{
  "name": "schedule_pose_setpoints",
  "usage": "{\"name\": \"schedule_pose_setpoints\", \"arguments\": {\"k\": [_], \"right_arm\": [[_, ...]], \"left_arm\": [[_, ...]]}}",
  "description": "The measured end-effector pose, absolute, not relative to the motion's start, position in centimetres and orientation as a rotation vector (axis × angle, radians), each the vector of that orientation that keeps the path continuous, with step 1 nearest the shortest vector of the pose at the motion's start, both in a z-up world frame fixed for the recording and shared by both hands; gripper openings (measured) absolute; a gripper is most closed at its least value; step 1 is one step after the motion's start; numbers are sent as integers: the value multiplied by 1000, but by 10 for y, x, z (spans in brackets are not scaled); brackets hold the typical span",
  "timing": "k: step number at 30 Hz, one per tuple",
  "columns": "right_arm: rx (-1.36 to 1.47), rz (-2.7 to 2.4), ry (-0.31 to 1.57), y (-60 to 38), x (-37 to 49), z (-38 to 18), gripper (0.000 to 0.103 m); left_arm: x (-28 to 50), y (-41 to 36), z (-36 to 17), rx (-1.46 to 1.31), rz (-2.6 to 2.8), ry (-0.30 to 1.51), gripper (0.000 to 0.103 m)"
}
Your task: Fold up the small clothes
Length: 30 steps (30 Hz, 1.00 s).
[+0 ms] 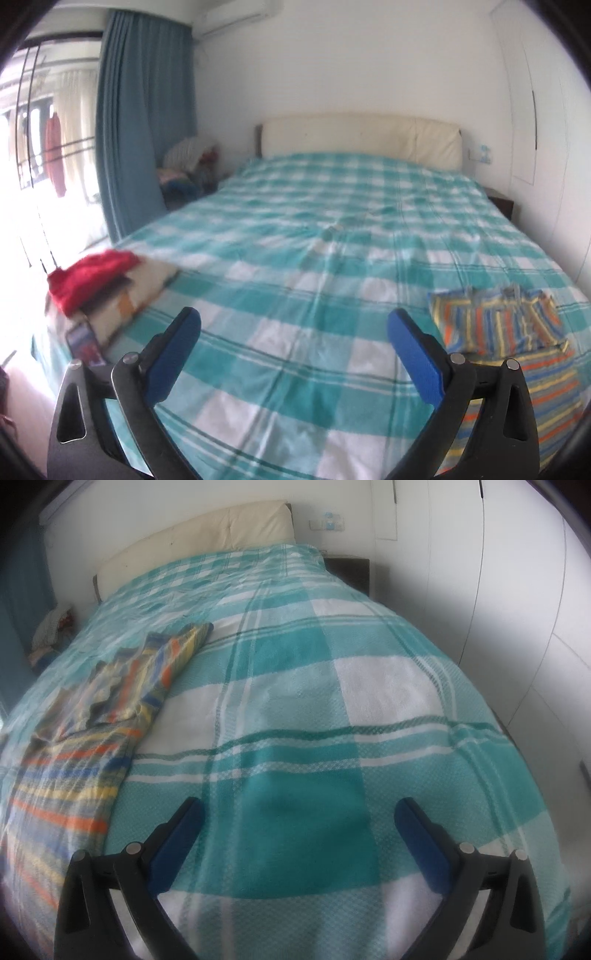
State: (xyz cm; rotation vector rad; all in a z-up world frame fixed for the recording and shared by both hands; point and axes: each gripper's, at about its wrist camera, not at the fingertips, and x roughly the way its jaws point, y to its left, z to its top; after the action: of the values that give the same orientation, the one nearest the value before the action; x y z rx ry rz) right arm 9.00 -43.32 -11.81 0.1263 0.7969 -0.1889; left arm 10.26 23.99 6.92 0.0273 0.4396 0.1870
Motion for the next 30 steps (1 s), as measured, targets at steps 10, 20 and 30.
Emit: {"name": "schedule_pose_setpoints", "arguments": {"k": [10, 20, 30], "right_arm": [[108, 70, 955, -388, 16, -53, 101], [256, 231, 1219, -322, -40, -147, 73], [280, 296, 1201, -313, -32, -133, 6]], "left_arm": [[78, 152, -53, -9, -216, 953, 100], [16, 87, -134, 43, -298, 1122, 79], [19, 112, -114, -162, -415, 1164, 4]]}}
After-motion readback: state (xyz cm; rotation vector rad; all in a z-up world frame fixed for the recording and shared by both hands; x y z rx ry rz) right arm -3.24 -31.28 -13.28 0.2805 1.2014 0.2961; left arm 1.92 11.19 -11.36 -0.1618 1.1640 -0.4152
